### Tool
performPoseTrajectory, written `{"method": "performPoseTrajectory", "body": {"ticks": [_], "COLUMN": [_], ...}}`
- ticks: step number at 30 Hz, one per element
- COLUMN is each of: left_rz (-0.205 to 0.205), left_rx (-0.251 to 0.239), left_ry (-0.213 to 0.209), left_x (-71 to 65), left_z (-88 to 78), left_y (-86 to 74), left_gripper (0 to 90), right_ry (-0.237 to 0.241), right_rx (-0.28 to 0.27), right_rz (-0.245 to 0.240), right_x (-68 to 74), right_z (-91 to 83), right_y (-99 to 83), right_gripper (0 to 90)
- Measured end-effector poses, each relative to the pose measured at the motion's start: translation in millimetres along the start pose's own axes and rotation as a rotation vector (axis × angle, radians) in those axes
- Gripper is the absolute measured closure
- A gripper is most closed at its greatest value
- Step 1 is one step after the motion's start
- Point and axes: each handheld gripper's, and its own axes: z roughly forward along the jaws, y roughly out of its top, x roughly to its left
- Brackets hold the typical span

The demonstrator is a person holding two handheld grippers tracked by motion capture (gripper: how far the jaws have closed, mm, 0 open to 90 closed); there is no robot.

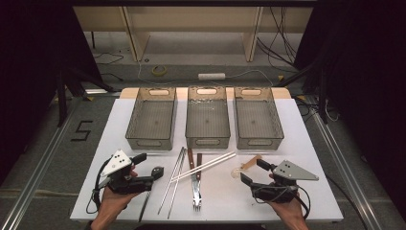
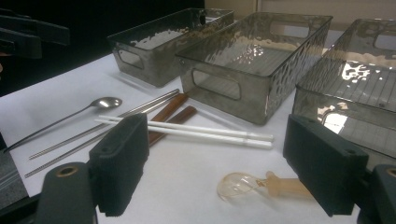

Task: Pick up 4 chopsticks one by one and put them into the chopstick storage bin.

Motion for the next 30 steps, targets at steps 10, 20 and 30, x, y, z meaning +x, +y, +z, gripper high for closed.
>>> {"method": "performPoseTrajectory", "body": {"ticks": [10, 20, 30], "left_rz": [-0.001, 0.039, 0.1], "left_rx": [0.085, 0.178, 0.3], "left_ry": [-0.01, -0.06, -0.101], "left_x": [0.0, -1.2, -2.9], "left_z": [9.3, 27.2, 55.6], "left_y": [8.0, 22.5, 40.3], "left_gripper": [16.3, 21.3, 31.2], "right_ry": [0.006, 0.012, 0.031], "right_rx": [0.002, 0.001, 0.012], "right_rz": [0.004, 0.011, 0.037], "right_x": [-0.5, -0.9, -6.4], "right_z": [-0.3, -0.8, -0.1], "right_y": [0.4, 0.9, 0.0], "right_gripper": [25.0, 25.0, 26.2]}}
